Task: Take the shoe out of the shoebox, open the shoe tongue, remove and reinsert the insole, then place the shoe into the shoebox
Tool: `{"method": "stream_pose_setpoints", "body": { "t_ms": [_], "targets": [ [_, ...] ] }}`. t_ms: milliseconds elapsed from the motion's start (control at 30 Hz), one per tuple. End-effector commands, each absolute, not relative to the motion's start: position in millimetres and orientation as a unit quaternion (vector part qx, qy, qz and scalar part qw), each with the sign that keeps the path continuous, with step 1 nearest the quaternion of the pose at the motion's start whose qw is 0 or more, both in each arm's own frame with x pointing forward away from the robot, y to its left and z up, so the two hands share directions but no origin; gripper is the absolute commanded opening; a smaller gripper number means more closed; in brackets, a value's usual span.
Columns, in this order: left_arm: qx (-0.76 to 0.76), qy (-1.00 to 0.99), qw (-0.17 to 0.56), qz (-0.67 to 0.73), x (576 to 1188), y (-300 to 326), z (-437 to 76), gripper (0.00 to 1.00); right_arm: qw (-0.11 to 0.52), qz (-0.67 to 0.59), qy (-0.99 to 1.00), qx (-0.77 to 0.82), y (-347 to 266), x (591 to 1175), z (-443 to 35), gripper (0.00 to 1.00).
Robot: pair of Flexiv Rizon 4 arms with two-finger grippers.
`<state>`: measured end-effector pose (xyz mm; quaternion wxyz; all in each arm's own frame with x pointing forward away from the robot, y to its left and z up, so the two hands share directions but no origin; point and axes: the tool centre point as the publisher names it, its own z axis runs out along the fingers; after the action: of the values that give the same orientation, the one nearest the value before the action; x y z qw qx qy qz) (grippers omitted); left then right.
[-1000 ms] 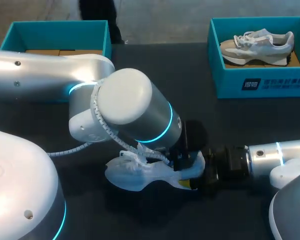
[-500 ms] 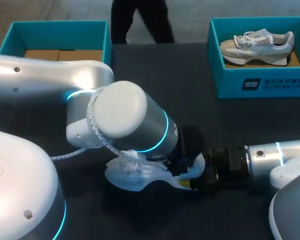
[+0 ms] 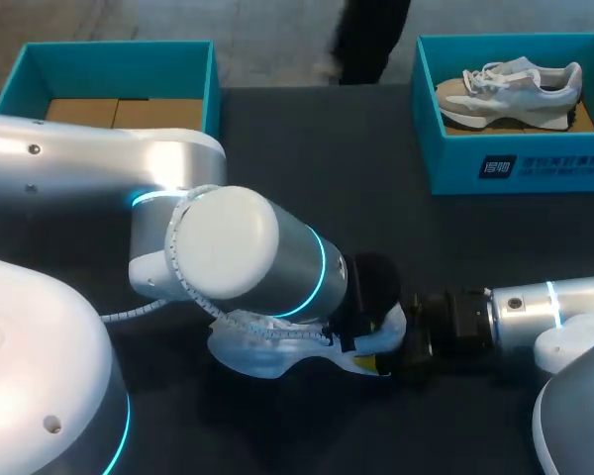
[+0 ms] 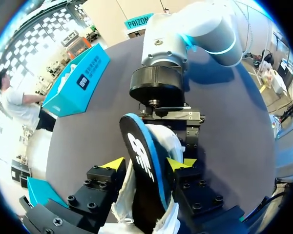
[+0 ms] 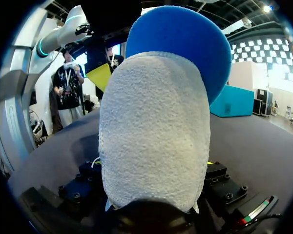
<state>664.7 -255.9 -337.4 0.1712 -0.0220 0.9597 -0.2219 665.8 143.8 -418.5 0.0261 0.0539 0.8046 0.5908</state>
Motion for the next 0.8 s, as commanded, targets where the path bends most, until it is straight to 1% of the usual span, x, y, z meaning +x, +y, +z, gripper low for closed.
{"method": "stream_pose_setpoints", "body": {
  "t_ms": [33,267,400,567,633,667,700,800],
  "targets": [
    [-0.026,0.958,0.173,-0.226,666.7,-258.1,-343.9,0.48,0.027,0.590,0.805,0.054,144.4,664.5,-418.2,0.00],
    [-0.033,0.956,0.167,-0.238,673.4,-258.4,-347.7,0.45,0.027,0.590,0.805,0.054,144.4,664.5,-418.2,0.00],
    [-0.035,0.955,0.162,-0.245,674.2,-258.9,-349.6,0.40,0.027,0.590,0.805,0.054,144.4,664.5,-418.2,0.00],
    [-0.034,0.953,0.161,-0.254,673.1,-258.8,-349.4,0.25,0.027,0.590,0.805,0.054,144.4,664.5,-418.2,0.00],
    [-0.035,0.952,0.159,-0.258,673.0,-258.3,-349.0,0.13,0.027,0.590,0.805,0.054,144.4,664.5,-418.2,0.00],
    [-0.036,0.952,0.158,-0.260,672.8,-257.6,-348.4,0.02,0.027,0.590,0.805,0.054,144.4,664.5,-418.2,0.00],
    [-0.036,0.952,0.157,-0.261,672.1,-257.0,-347.6,0.00,0.027,0.590,0.805,0.054,144.4,664.5,-418.2,0.00],
    [-0.036,0.951,0.154,-0.267,669.4,-255.3,-344.0,0.00,0.027,0.590,0.805,0.054,144.4,664.5,-418.2,0.00]
  ]
}}
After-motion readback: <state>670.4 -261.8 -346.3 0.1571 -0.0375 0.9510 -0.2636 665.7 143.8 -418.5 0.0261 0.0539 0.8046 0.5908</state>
